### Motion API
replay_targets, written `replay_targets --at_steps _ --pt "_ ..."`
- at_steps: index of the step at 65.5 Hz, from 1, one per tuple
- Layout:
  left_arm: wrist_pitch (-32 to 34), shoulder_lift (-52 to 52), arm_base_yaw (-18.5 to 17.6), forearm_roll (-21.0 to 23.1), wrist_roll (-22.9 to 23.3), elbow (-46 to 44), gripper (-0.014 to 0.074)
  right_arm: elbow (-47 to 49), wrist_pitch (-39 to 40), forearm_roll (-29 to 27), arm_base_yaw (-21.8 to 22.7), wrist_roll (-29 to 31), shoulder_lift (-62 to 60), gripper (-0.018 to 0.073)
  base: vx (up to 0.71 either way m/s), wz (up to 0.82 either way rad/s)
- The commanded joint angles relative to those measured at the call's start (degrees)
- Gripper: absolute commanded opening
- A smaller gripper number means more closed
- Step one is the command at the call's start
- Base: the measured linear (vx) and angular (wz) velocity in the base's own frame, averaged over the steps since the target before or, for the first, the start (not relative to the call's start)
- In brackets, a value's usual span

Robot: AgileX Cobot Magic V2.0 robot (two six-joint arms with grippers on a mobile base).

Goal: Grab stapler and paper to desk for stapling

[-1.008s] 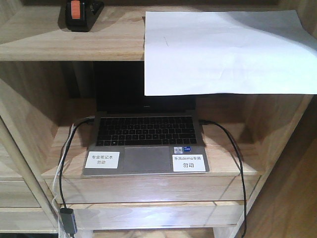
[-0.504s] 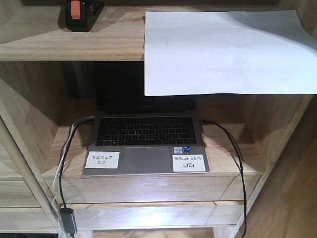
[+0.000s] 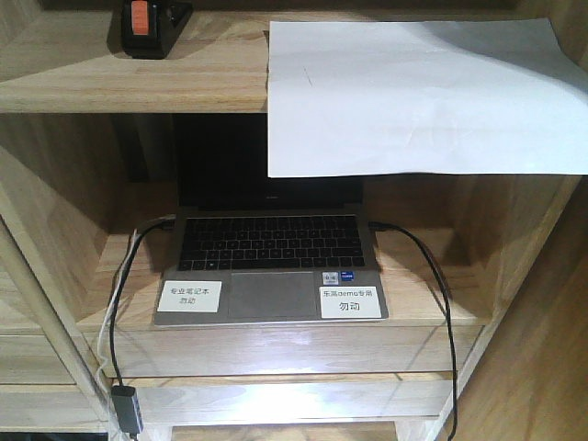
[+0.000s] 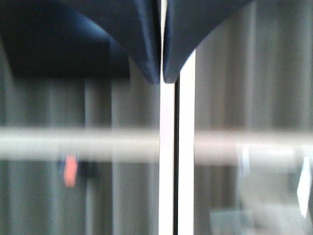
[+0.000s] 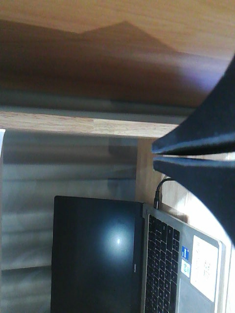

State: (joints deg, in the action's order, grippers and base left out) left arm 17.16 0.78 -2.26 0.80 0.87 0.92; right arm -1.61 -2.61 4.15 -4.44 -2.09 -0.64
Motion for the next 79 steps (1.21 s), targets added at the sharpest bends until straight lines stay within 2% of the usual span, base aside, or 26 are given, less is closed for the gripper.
replay_targets --at_steps 1,10,23,35,42,57,79 --pt "3.81 0.17 -0.10 0.55 0.43 -4.75 -0.0007 -0.20 4.15 0.09 0.36 0.70 -0.77 -0.0009 0.00 0.00" --pt "-2.08 -4.66 -0.10 -0.05 -0.87 -14.39 -0.0007 -0.20 4.15 0.09 0.36 0.70 -0.77 -0.0009 0.00 0.00" --pt "-15.17 -15.73 -0.10 0.11 -1.48 -29.21 -0.0007 -0.20 4.15 0.09 0.36 0.70 -0.77 -0.0009 0.00 0.00" --pt "-27.88 -23.41 -0.10 0.55 -1.48 -38.76 -0.0007 -0.20 4.15 0.09 0.36 0.70 -0.77 -0.0009 0.00 0.00" --pt "-32.97 -26.21 -0.10 0.55 -1.48 -41.71 -0.0007 -0.20 4.15 0.09 0.36 0.70 -0.77 -0.0009 0.00 0.00" --pt "-36.21 -27.76 -0.10 0.61 0.03 -42.17 -0.0007 -0.20 4.16 0.09 0.36 0.70 -0.82 -0.0009 0.00 0.00" --pt "-36.08 -27.76 -0.10 0.61 0.55 -42.17 0.0002 -0.20 4.16 0.09 0.36 0.70 -0.82 -0.0009 0.00 0.00"
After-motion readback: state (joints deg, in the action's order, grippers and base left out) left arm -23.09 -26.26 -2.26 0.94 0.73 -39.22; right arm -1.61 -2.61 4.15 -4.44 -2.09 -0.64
